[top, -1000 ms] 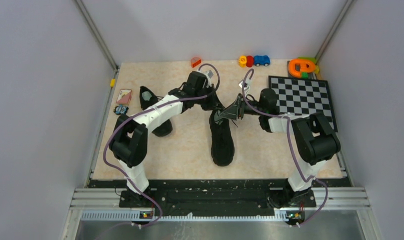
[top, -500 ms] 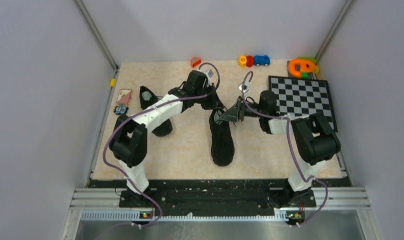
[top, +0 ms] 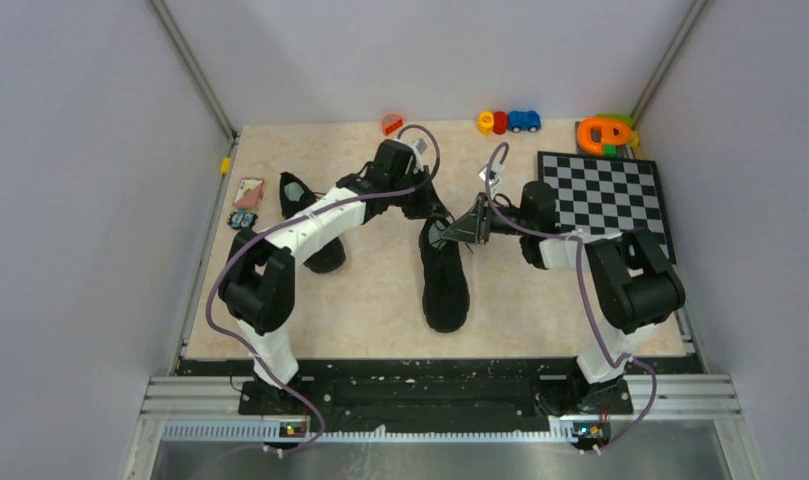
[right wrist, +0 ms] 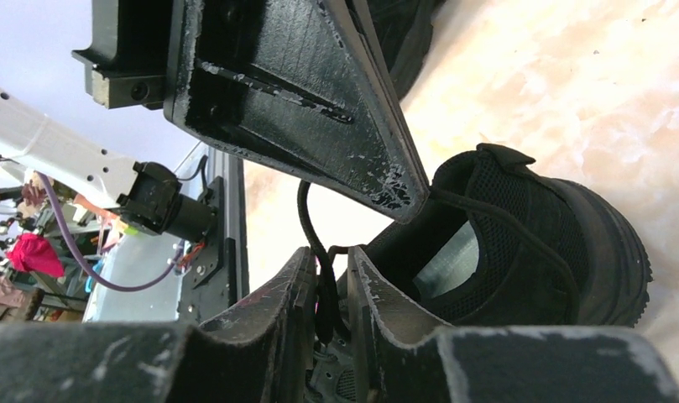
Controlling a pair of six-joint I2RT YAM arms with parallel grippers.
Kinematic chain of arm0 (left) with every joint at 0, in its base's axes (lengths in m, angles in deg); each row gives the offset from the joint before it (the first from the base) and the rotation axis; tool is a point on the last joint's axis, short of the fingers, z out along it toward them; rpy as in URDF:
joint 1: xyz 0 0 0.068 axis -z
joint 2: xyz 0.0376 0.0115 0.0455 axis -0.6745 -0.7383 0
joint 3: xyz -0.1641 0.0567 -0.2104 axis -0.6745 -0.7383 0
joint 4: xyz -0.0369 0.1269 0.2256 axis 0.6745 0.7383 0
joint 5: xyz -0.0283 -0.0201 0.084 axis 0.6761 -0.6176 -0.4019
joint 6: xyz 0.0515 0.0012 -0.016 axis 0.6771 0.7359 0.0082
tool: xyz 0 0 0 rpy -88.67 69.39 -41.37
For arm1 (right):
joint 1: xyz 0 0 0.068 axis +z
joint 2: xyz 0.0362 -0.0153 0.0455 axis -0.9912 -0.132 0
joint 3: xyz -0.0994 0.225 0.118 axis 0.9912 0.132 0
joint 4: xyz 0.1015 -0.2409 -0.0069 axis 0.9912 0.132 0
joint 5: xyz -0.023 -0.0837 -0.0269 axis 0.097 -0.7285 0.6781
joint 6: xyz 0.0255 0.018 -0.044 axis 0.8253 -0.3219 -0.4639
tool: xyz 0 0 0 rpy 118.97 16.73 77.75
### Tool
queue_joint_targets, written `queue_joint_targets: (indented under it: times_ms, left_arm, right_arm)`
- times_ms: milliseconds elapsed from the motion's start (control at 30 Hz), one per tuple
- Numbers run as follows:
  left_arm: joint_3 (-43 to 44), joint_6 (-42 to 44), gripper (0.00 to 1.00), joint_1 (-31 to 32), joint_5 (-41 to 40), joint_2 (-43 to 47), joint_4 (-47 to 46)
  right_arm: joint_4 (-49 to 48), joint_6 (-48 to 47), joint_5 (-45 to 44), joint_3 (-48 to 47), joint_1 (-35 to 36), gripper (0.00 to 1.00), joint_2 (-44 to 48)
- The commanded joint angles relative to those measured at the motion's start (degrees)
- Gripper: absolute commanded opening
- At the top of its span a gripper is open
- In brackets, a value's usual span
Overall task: Tie the shoes
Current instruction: Cross the shoelace with the shoelace.
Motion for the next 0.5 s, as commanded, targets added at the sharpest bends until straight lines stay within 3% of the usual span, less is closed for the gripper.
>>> queue_joint_targets:
  times_ms: [0,333,467]
  left_arm:
    - [2.3,0.01,0.0,-0.17,0.64,-0.45,-0.36]
    - [2.52,-0.1,0.0,-0.2,0.93,-0.63,-0.03]
    - [2.62,0.06,0.0,-0.17,0.79,-0.54,0.26]
  right_arm:
    - [-2.94,-0.43,0.57,1.3,-0.78,0.2,3.64]
    - [-1.79,-0.58,0.15,1.54,-0.9,0.21,4.77]
    - [-1.28,-0.73,0.13,1.54,-0.86,0.14,4.85]
